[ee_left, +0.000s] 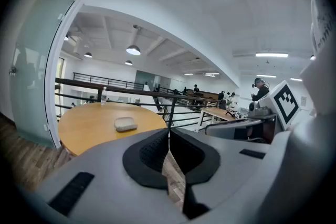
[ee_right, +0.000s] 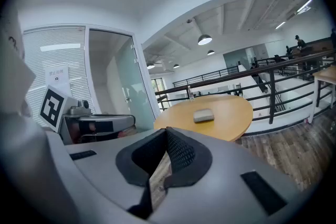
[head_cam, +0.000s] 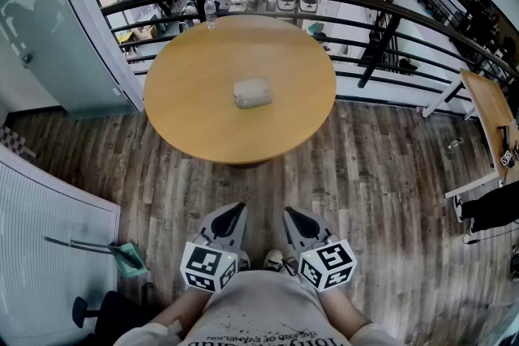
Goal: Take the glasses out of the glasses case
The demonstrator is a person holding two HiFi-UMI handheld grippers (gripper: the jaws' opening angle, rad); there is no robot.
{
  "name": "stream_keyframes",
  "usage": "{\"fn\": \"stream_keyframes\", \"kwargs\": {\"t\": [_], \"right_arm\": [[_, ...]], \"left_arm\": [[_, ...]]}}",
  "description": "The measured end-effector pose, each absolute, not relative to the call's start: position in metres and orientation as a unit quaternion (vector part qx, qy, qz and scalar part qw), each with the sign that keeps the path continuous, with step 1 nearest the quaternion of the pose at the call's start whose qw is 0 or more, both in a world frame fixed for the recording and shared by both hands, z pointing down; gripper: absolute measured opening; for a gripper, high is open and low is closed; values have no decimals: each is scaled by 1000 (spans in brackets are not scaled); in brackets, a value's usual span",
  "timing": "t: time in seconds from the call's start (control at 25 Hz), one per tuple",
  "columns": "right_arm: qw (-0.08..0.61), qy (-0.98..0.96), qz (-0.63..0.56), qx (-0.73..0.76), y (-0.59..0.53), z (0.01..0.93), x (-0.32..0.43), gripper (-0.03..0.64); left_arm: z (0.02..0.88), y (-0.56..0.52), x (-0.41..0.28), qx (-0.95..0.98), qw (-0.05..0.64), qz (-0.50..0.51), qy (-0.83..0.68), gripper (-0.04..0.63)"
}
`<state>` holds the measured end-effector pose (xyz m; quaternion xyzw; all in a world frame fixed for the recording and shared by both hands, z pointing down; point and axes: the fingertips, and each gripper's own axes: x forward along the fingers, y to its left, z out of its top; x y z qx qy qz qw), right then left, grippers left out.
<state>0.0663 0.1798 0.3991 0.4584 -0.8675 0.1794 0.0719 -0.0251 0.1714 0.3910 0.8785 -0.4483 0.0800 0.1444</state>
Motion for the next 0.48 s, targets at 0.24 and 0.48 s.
{"fn": "stream_keyframes", "kwargs": {"t": [0.24,0.48], "right_arm": [[75,-869,177,457,179,400,64,25],[74,-873,191,442,180,400,58,25]], "left_arm": [[392,172,-26,878,147,83,-447,29],[391,172,-26,879,151,83,-444,29]]}}
